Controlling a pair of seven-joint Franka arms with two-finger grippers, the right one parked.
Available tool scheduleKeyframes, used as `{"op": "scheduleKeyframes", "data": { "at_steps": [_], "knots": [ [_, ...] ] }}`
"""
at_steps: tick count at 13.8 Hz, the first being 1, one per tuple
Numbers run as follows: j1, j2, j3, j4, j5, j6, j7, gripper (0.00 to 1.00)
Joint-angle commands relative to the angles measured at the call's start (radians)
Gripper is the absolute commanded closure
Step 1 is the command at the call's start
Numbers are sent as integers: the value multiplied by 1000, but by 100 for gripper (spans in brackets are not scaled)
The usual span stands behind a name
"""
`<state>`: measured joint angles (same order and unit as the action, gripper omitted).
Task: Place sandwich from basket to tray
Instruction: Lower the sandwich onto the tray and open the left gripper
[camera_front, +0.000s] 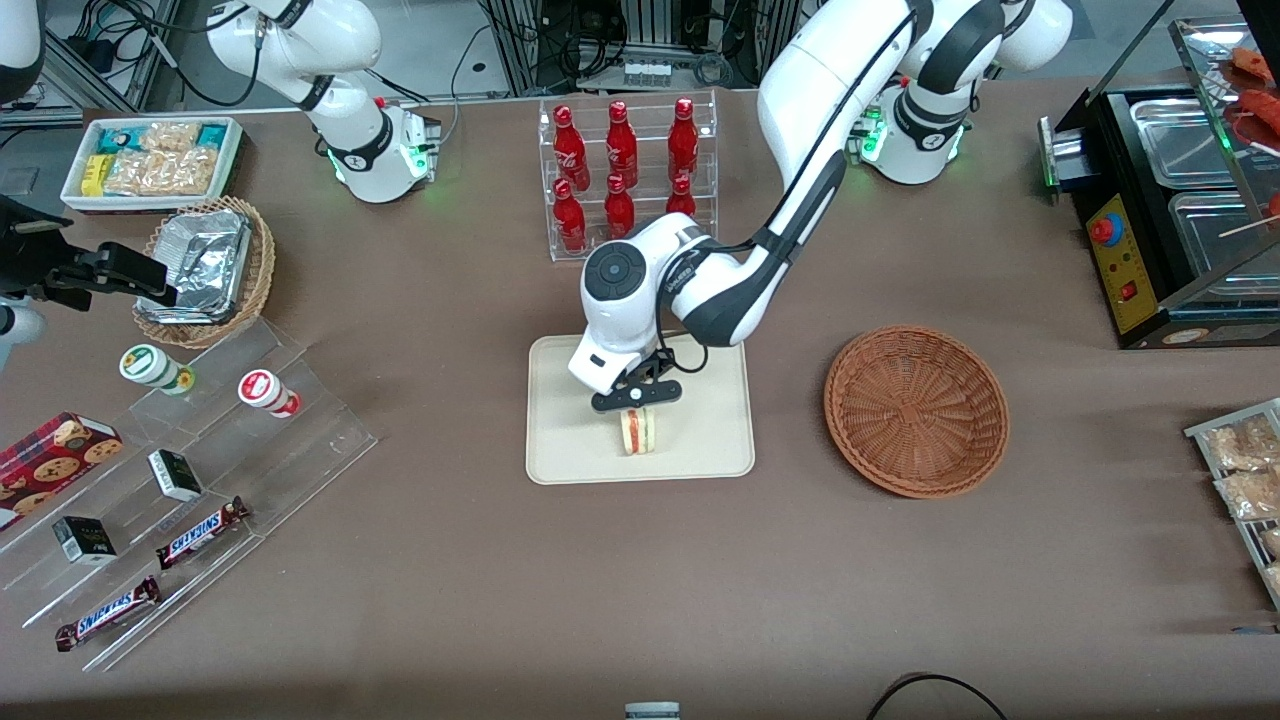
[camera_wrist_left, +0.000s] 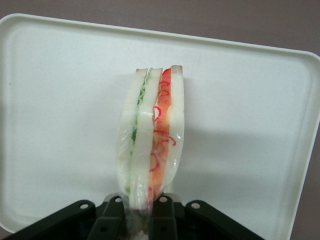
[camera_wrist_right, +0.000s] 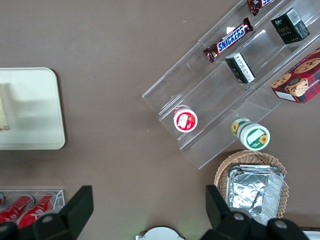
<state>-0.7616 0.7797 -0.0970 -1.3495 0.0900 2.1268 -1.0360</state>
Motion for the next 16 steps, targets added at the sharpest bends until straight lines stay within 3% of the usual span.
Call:
{"op": "scheduleKeyframes", "data": {
  "at_steps": [1,5,6,7,8,16],
  "knots": [
    [-22,23,17,30,16,-11,-32,100],
    [-27,49,16,33,14,-7,-53,100],
    [-27,49,14,33,13,-7,-55,79],
    [-25,49,16,32,5,-7,-55,4],
    [-22,47,14,30,4,-7,-53,0],
    [16,-120,17,41,2,-88,-18,0]
  ]
}}
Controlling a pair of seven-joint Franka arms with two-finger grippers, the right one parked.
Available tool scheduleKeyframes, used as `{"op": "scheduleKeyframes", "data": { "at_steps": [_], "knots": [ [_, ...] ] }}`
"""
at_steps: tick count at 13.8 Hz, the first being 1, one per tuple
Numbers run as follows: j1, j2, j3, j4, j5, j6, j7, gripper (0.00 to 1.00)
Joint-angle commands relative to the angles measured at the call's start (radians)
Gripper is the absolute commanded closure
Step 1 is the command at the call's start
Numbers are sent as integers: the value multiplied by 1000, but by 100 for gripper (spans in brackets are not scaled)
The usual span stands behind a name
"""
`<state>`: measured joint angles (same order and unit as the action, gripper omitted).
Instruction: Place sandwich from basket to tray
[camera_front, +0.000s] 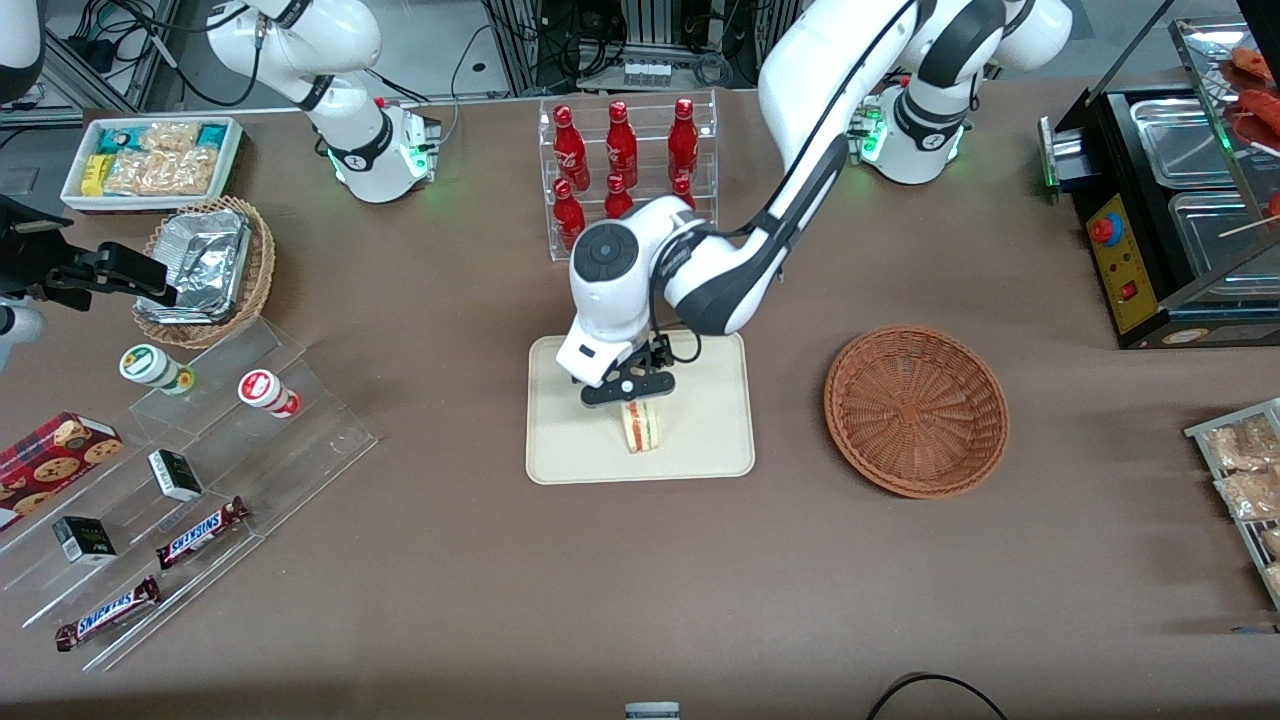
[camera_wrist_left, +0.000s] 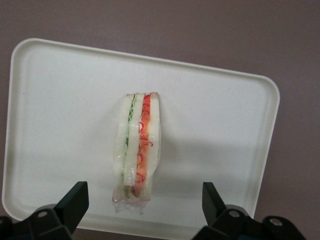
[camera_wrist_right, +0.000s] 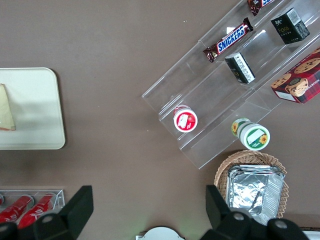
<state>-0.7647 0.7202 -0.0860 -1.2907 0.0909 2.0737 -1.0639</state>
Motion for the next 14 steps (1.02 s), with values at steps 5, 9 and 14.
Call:
{"op": "scheduleKeyframes", "data": {
  "at_steps": [5,9,14],
  "knots": [
    [106,-130,14,-38,-43,-115,134,0],
    [261,-258,20,-206,-60,-132,345,0],
    [415,-427,20,-386,-120,-150,609,0]
  ]
}}
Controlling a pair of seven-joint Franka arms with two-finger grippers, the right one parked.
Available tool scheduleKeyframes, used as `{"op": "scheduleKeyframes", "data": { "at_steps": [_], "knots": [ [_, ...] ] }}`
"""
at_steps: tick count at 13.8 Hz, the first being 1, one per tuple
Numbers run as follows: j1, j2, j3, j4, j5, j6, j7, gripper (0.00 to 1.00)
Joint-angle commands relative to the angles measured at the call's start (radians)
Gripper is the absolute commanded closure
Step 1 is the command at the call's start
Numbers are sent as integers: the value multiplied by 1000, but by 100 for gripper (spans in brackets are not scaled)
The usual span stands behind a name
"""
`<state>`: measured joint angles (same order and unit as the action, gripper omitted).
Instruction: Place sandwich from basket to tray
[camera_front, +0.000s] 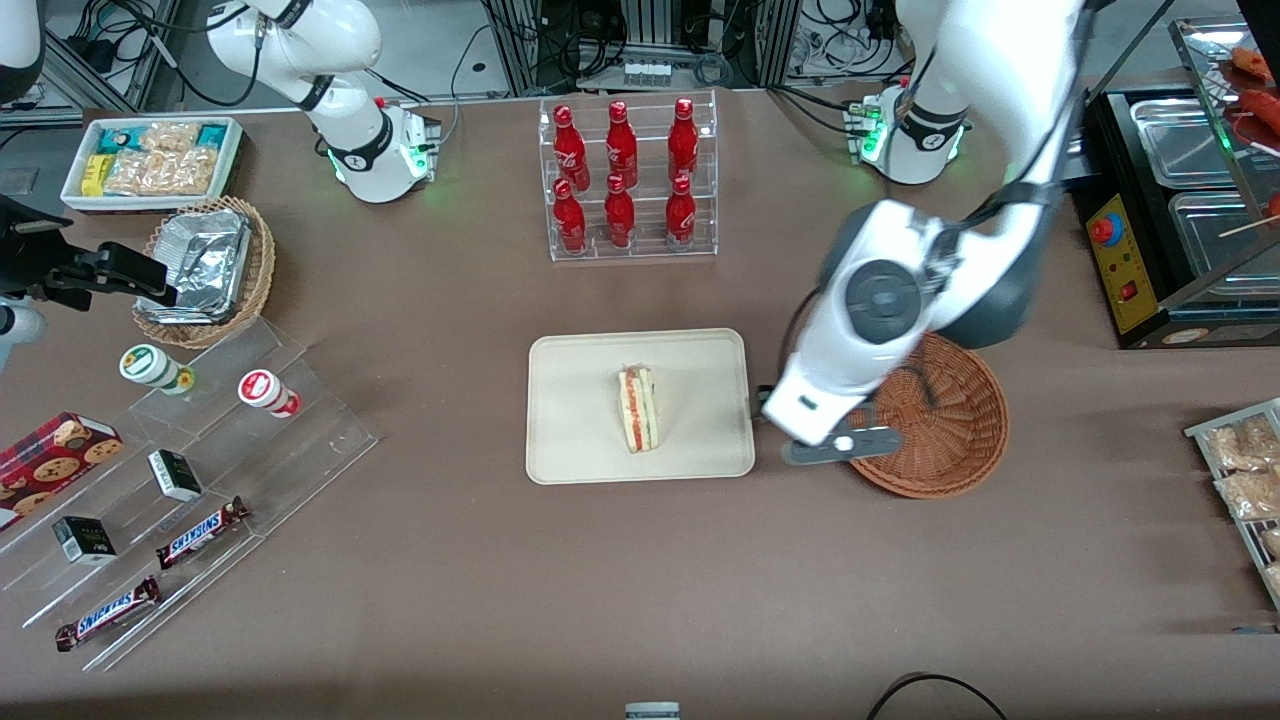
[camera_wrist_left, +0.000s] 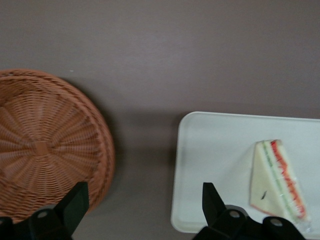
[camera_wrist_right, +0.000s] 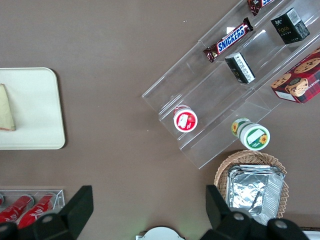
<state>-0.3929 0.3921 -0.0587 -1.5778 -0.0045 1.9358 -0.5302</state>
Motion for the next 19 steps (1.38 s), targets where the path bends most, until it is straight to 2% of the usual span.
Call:
{"op": "scheduleKeyframes", "data": {
  "at_steps": [1,4,11,14,17,19],
  "knots": [
    [69,-117,-7,-102,-25,-56,125,0],
    [156,-165,-6,-100,-48,-158,267,0],
    [345,-340,-7,-80,-42,-371,613,0],
    [371,-397,-10,-74,-34,-394,636,0],
    [371,-421,-32,-35,35,-435,633,0],
    [374,-424,-39,-25,37,-445,631,0]
  ]
}}
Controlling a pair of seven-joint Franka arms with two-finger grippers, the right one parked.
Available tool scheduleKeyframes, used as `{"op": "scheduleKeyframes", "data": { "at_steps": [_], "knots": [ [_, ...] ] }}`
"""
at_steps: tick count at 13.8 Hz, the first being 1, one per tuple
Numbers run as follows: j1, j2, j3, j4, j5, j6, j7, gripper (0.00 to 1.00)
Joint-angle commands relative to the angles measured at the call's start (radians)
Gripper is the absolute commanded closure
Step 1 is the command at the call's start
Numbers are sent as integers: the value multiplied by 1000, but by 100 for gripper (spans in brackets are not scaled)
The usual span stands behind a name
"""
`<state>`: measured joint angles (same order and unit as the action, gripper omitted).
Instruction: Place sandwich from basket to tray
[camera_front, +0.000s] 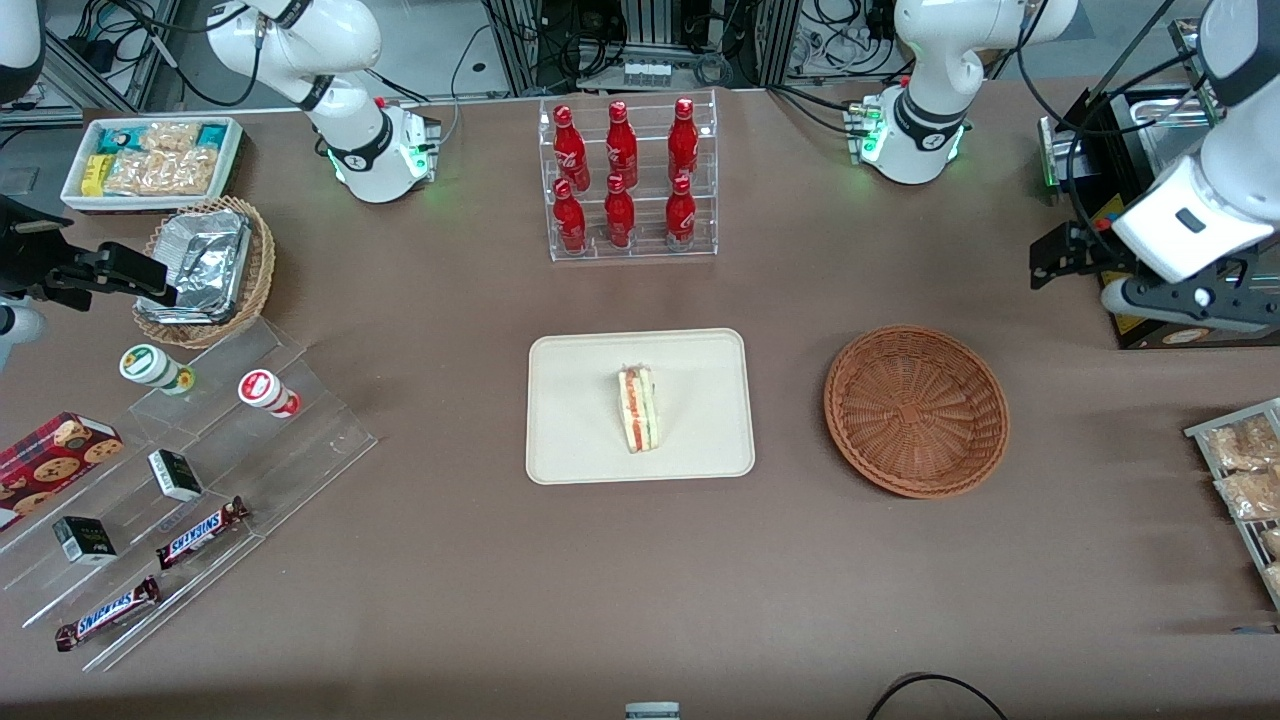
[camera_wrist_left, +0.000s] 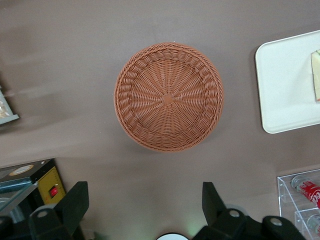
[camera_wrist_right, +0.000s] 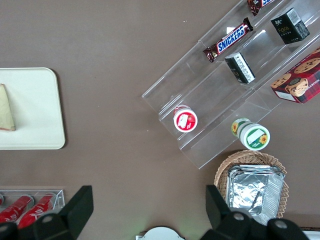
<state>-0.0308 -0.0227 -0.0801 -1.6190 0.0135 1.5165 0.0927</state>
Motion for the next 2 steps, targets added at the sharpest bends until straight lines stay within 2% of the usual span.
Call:
{"op": "scheduleKeyframes", "data": {
  "at_steps": [1,2],
  "knots": [
    [18,-10,-18,16,19,-25,9,0],
    [41,-8,-30,14,14,-24,9,0]
  ]
}}
